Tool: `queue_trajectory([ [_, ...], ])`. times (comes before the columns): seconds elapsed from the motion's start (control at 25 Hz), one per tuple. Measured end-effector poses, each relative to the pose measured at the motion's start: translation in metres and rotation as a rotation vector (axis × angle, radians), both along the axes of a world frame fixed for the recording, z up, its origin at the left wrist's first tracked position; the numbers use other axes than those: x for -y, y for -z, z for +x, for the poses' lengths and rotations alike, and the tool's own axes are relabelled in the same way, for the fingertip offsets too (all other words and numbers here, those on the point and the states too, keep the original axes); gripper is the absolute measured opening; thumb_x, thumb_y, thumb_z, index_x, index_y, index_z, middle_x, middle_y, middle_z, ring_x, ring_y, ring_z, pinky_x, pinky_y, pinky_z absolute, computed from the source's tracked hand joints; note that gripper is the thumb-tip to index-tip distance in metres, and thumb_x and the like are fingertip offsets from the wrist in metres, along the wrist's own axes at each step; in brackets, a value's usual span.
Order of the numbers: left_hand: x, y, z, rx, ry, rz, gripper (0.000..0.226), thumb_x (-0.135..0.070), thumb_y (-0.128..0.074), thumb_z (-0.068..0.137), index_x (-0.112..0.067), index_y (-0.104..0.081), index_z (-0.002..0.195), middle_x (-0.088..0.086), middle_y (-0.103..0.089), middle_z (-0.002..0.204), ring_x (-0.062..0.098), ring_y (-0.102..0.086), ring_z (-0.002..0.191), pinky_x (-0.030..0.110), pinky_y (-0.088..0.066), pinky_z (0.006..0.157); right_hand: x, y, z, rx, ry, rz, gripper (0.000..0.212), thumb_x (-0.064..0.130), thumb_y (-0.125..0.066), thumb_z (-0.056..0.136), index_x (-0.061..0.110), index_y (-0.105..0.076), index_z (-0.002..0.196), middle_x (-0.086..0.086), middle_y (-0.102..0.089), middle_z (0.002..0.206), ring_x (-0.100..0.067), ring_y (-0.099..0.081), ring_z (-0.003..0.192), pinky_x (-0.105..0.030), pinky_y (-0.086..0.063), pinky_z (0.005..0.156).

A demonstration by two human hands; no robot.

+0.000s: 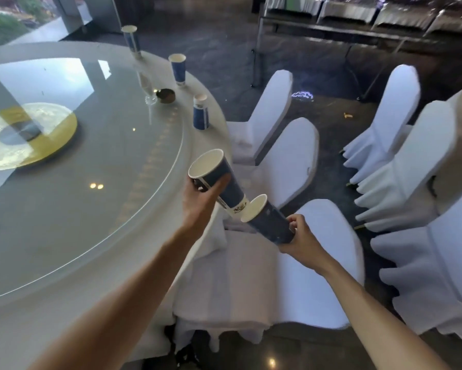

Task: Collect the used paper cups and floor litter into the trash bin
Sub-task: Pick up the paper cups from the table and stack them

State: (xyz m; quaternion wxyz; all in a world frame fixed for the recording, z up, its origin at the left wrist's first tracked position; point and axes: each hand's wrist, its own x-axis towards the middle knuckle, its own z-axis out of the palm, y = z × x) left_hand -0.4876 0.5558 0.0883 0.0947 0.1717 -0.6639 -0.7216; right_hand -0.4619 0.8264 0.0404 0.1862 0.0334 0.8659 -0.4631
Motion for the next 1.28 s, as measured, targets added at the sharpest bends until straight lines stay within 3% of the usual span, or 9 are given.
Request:
queue_trajectory([
  [0.12,-0.075,-0.023,0.015,-0.055,0.051,0.009,0.083,-0.047,-0.09,0.065,-0.018,-0.058,0.136,0.003,-0.074,0.121,0.02,-0.072,0.111,0.038,-0.061,0.09,-0.053,-0.02,0.024,-0.029,-0.006,-0.057,0.056,0.006,-0.079,0.075,0.018,-0.04,0.114,-0.011,-0.06,0.111,-0.021,-0.065,0.086,-0.035,-0.058,0.067],
  [0.24,-0.155,-0.043,0.038,-0.099,0.115,-0.027,0.076,-0.044,-0.09,0.068,-0.017,-0.062,0.134,0.002,-0.077,0.12,0.018,-0.073,0.109,0.031,-0.062,0.086,-0.109,-0.044,0.051,-0.078,0.018,-0.108,0.054,0.003,-0.077,0.071,0.018,-0.041,0.108,-0.021,-0.059,0.107,-0.018,-0.057,0.072,-0.034,-0.051,0.061],
  [0.4,-0.239,-0.05,0.058,-0.068,0.28,-0.032,0.06,-0.029,-0.089,0.079,-0.014,-0.066,0.133,0.002,-0.077,0.12,0.015,-0.074,0.105,0.016,-0.057,0.073,-0.174,-0.069,0.073,-0.079,0.037,-0.149,0.058,-0.006,-0.074,0.078,0.016,-0.046,0.123,-0.015,-0.062,0.116,-0.016,-0.063,0.085,-0.019,-0.054,0.063],
  [0.52,-0.279,-0.036,0.06,-0.012,0.397,-0.061,0.069,-0.041,-0.091,0.074,-0.017,-0.064,0.134,0.002,-0.075,0.124,0.017,-0.072,0.11,0.018,-0.057,0.077,-0.209,-0.065,0.076,-0.071,0.071,-0.191,0.059,-0.003,-0.077,0.079,0.021,-0.05,0.125,-0.01,-0.065,0.12,-0.015,-0.069,0.099,-0.025,-0.057,0.078],
  [0.72,-0.334,0.0,0.044,0.046,0.431,-0.039,0.075,-0.029,-0.094,0.073,-0.02,-0.058,0.139,0.0,-0.072,0.128,0.02,-0.071,0.115,0.024,-0.062,0.085,-0.249,-0.044,0.05,0.011,0.054,-0.252,0.067,0.006,-0.081,0.084,0.024,-0.044,0.138,0.012,-0.065,0.12,0.014,-0.068,0.093,-0.009,-0.054,0.071],
  [0.96,-0.362,0.048,-0.045,0.059,0.276,-0.005,0.081,-0.027,-0.095,0.071,-0.024,-0.054,0.141,0.003,-0.07,0.129,0.025,-0.072,0.113,0.042,-0.063,0.091,-0.297,-0.035,-0.057,0.004,0.064,-0.208,0.074,0.024,-0.079,0.09,0.026,-0.04,0.154,-0.005,-0.052,0.145,-0.013,-0.059,0.126,-0.021,-0.052,0.092],
  [1.08,-0.372,0.057,-0.093,0.086,0.278,-0.042,0.082,-0.03,-0.096,0.068,-0.028,-0.054,0.139,0.001,-0.069,0.128,0.024,-0.07,0.113,0.04,-0.064,0.089,-0.306,-0.056,-0.131,-0.047,0.005,-0.18,0.073,0.041,-0.077,0.089,0.029,-0.043,0.152,0.001,-0.05,0.147,-0.011,-0.057,0.128,-0.032,-0.05,0.104],
  [1.2,-0.376,0.052,-0.128,0.068,0.266,-0.098,0.083,-0.036,-0.095,0.064,-0.032,-0.056,0.137,-0.004,-0.07,0.123,0.023,-0.07,0.112,0.038,-0.064,0.088,-0.292,-0.078,-0.197,-0.07,-0.141,-0.148,0.093,0.064,-0.076,0.072,0.029,-0.044,0.152,0.005,-0.052,0.147,-0.008,-0.057,0.128,-0.039,-0.053,0.106],
  [1.28,-0.372,0.045,-0.145,0.072,0.241,-0.134,0.079,-0.028,-0.096,0.069,-0.034,-0.056,0.137,-0.006,-0.069,0.121,0.021,-0.07,0.109,0.029,-0.064,0.082,-0.276,-0.085,-0.231,-0.08,-0.251,-0.107,0.09,0.061,-0.079,0.07,0.025,-0.05,0.147,0.005,-0.057,0.141,-0.008,-0.06,0.123,-0.039,-0.052,0.106],
])
